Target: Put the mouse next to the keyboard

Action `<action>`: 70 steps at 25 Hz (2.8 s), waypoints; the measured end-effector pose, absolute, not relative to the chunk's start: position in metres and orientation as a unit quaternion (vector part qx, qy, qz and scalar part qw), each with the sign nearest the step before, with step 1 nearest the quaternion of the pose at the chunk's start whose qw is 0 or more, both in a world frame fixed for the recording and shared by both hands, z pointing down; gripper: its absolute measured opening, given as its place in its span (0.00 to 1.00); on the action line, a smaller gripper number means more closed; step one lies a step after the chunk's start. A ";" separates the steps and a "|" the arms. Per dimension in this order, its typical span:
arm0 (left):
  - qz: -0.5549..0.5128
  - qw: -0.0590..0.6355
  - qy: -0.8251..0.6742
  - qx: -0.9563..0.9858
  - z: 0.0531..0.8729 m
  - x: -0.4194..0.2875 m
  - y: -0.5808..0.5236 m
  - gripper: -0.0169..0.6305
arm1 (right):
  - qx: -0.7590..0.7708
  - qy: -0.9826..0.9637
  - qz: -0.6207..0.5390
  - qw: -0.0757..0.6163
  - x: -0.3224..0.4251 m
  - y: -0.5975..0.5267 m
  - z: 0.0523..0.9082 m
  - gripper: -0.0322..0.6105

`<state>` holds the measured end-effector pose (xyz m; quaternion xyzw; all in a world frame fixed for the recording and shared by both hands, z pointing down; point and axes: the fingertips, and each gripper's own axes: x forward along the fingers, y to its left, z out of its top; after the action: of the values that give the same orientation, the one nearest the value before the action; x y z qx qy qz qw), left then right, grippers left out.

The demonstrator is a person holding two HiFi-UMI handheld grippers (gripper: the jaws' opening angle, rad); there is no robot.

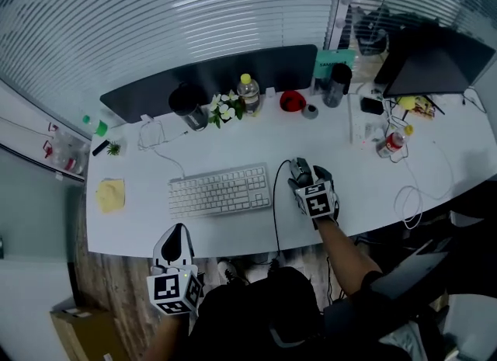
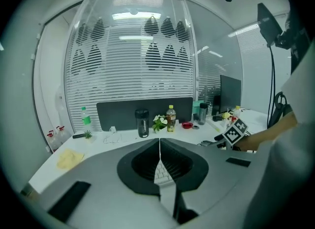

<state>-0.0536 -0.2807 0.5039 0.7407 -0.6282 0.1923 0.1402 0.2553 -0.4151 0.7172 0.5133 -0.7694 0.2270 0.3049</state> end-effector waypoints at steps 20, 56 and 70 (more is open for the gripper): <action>0.081 0.063 -0.528 0.843 0.395 -0.060 -0.324 0.07 | 0.526 -0.830 0.150 0.110 0.197 -0.351 0.440 0.51; 0.073 0.010 -0.540 0.839 0.340 -0.079 -0.339 0.07 | 0.539 -0.838 0.056 0.067 0.152 -0.332 0.333 0.05; 0.053 0.016 -0.553 0.831 0.334 -0.083 -0.339 0.07 | 0.548 -0.831 0.064 0.069 0.157 -0.336 0.336 0.05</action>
<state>-0.0830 -0.3390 0.3342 0.8312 -0.5533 0.0529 0.0162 0.1568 -0.3359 0.3363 0.5480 -0.8312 0.0636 0.0693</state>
